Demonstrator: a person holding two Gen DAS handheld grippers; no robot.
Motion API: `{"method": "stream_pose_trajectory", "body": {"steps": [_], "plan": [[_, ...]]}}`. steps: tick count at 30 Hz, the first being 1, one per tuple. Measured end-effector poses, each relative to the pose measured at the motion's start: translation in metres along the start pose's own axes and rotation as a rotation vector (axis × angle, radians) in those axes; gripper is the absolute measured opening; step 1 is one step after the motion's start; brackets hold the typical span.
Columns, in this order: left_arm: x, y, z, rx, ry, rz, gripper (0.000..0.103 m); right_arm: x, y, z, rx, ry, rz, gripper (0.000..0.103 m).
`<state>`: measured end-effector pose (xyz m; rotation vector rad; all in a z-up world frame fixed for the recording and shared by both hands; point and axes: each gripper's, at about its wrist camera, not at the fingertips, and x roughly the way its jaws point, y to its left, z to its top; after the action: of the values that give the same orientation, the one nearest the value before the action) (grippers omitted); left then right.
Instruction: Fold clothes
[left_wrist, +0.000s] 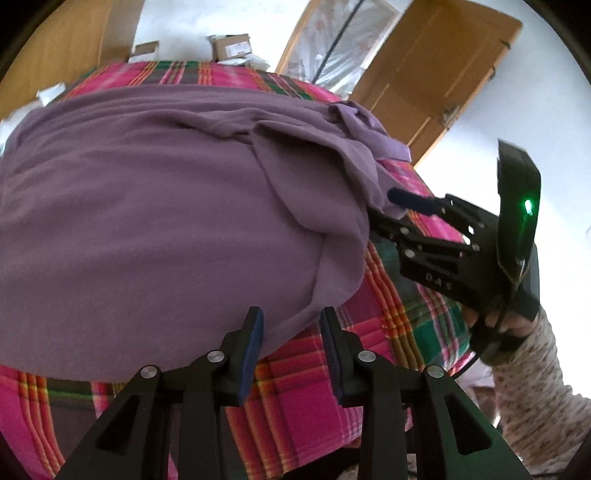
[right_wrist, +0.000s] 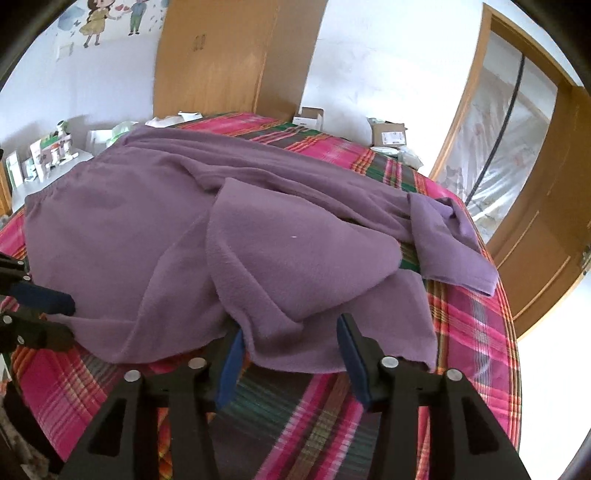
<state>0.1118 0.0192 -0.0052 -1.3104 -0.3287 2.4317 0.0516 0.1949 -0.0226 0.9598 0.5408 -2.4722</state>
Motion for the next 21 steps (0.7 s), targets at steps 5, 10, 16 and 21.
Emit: {"method": "stream_pose_trajectory", "body": {"steps": [5,10,16,21], "plan": [[0.001,-0.001,0.003,-0.006,0.003,0.017,0.033,-0.004,-0.011,-0.009,0.045,-0.012,0.011,0.011],[0.003,-0.003,0.005,-0.016,0.003,0.009,0.033,-0.021,-0.028,-0.013,0.123,-0.071,-0.016,0.003],[0.009,-0.005,0.009,-0.011,-0.004,0.01,0.033,-0.046,-0.052,-0.019,0.199,-0.123,-0.062,0.003],[0.013,-0.011,0.014,0.009,-0.014,0.024,0.033,-0.062,-0.077,-0.028,0.266,-0.155,-0.123,0.003]]}}
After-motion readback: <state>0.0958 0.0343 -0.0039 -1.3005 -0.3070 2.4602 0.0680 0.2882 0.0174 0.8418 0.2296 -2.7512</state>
